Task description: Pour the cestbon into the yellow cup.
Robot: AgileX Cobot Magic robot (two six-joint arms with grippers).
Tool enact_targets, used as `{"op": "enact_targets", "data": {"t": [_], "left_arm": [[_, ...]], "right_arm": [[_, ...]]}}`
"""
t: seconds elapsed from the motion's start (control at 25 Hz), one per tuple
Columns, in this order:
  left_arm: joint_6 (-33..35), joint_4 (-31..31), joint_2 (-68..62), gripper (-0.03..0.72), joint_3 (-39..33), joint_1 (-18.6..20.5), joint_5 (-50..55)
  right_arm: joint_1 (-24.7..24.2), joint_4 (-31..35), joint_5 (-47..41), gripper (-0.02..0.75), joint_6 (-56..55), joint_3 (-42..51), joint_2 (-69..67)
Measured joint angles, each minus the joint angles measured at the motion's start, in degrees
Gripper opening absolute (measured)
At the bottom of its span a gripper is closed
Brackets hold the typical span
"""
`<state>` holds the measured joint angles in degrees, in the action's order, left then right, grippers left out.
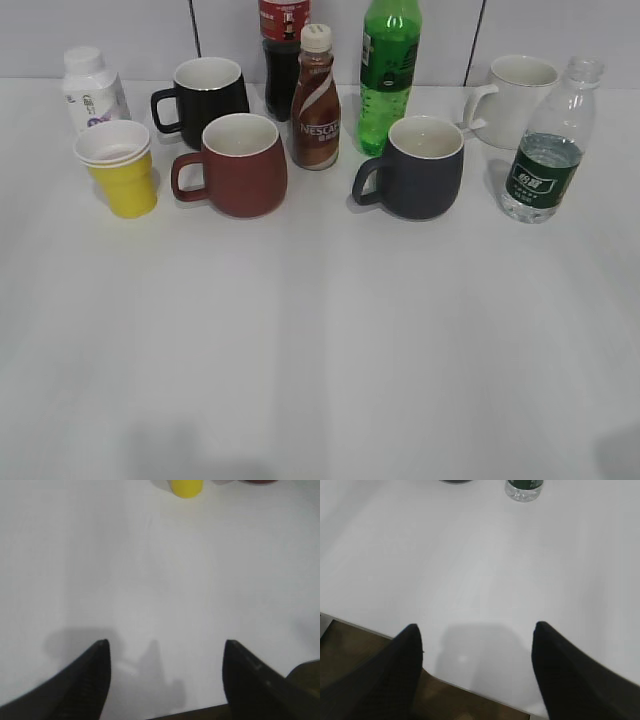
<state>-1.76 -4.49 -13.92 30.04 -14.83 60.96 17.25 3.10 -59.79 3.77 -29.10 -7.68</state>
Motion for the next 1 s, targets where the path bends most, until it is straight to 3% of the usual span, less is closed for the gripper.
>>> {"op": "enact_targets", "data": {"t": [0.36,0.68,1.0], "left_arm": [[0.0,0.1,0.3,0.516,0.0,0.7,-0.1],[0.0,0.2,8.6,0.510,0.0,10.7,0.0],[0.0,0.2,14.3,0.484,0.0,11.5,0.0]], "right_arm": [[-0.2,0.0,0.0,0.512,0.0,0.0,0.1],[-13.5,0.0,0.1,0.512,0.0,0.0,3.3],[-14.2,0.1,0.1,0.512,0.0,0.1,8.0]]}}
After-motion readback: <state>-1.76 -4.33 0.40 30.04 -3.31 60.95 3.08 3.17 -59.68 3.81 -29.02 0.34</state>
